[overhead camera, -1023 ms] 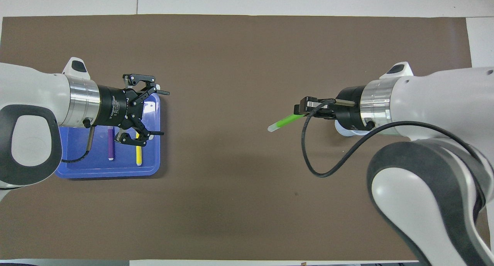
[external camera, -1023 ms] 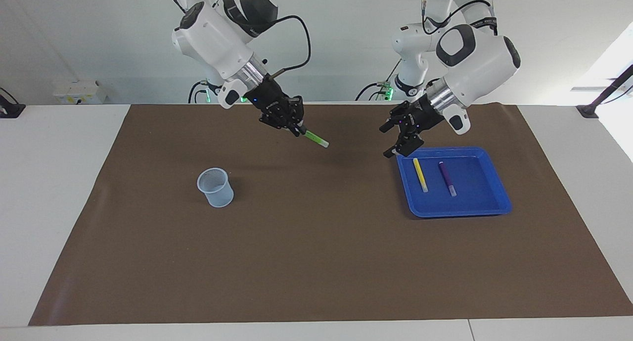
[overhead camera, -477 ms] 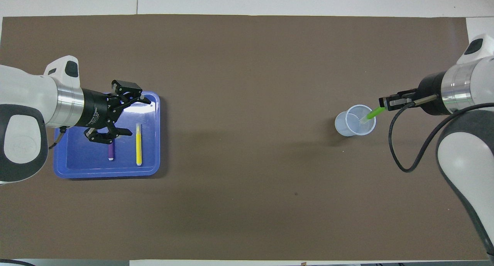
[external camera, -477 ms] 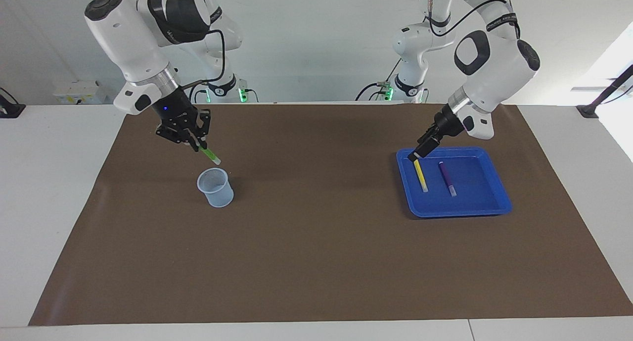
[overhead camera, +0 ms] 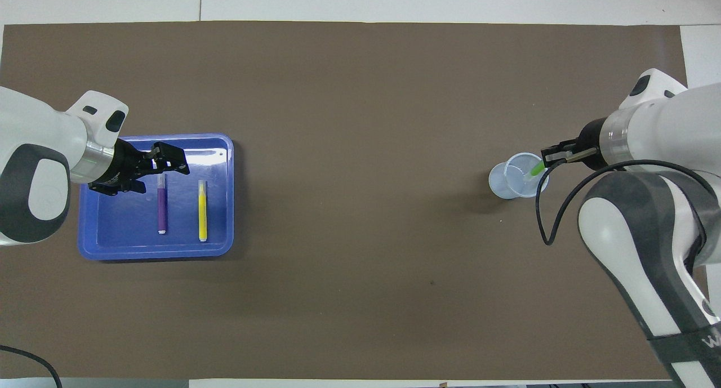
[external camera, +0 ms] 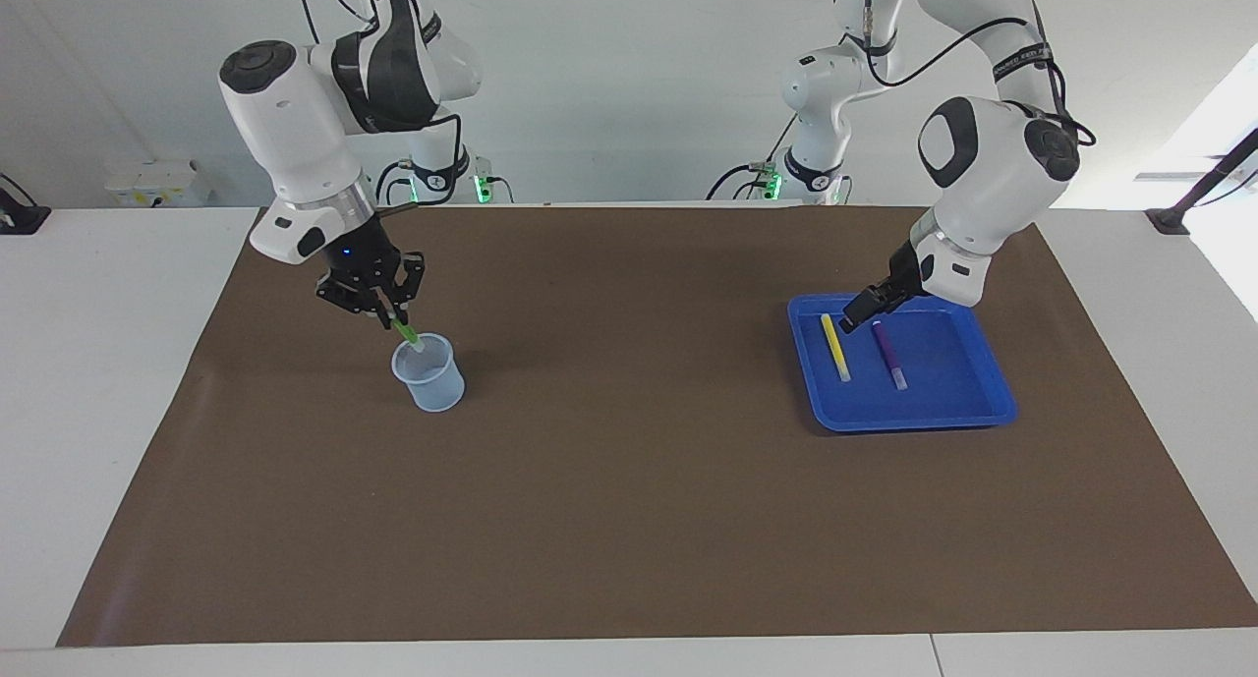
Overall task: Transfer and insert pens with both arms
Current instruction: 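Insert the green pen into the clear cup with the right gripper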
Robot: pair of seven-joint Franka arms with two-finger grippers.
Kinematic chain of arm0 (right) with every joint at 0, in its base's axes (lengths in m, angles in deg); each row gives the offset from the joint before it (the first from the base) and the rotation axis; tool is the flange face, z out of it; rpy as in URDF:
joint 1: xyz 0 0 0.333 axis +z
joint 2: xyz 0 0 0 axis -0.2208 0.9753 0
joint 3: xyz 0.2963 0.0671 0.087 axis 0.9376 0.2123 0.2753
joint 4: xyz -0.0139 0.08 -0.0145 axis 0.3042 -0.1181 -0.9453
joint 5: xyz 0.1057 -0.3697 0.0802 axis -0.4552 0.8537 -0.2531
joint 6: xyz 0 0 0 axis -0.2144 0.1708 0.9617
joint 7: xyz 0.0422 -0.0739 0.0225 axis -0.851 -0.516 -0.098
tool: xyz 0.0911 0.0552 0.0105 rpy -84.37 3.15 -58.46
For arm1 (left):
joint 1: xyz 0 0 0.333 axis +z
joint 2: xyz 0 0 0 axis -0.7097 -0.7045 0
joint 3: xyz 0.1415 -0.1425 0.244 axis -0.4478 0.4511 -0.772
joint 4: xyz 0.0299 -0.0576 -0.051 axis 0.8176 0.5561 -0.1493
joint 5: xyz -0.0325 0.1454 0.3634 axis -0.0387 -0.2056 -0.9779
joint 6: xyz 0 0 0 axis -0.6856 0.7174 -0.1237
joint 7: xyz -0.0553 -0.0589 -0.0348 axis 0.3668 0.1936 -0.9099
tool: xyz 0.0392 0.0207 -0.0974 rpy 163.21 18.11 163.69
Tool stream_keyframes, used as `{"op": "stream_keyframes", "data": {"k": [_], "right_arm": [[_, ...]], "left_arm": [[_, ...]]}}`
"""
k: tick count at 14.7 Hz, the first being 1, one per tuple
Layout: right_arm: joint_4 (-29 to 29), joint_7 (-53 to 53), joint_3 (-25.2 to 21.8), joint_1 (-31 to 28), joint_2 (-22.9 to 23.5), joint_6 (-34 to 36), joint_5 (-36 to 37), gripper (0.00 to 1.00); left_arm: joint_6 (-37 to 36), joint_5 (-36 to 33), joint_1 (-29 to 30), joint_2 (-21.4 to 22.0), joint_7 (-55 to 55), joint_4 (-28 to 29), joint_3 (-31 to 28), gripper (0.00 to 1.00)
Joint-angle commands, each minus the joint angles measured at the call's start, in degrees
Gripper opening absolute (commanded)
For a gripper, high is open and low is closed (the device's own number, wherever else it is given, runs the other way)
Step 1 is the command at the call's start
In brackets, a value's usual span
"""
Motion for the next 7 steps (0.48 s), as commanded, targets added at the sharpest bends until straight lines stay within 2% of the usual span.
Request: {"op": "stream_keyframes", "data": {"k": [1,3,4,5,7], "right_arm": [[-5.86,0.39,0.38,-0.57,-0.79,-5.68,1.04,0.0],[-6.76,0.48,0.29,-0.74,-0.88,-6.31,1.04,0.0],[-6.76,0.48,0.38,-0.83,-0.79,-6.31,1.04,0.16],[-6.76,0.48,0.38,-0.83,-0.79,-6.23,1.04,0.28],[-6.67,0.48,0.38,-0.74,-0.71,-6.22,1.04,0.63]], "left_arm": [[3.7,-5.91,1.15,-2.37,9.22,1.21,0.41,1.0],[6.25,-6.54,1.24,-3.34,12.39,2.26,0.24,1.0],[7.31,-7.76,1.41,-4.13,14.15,2.44,0.24,1.0],[8.01,-10.47,1.68,-4.75,15.04,2.71,0.24,1.0],[9.24,-14.36,1.68,-5.8,16.88,3.32,0.24,1.0]]}}
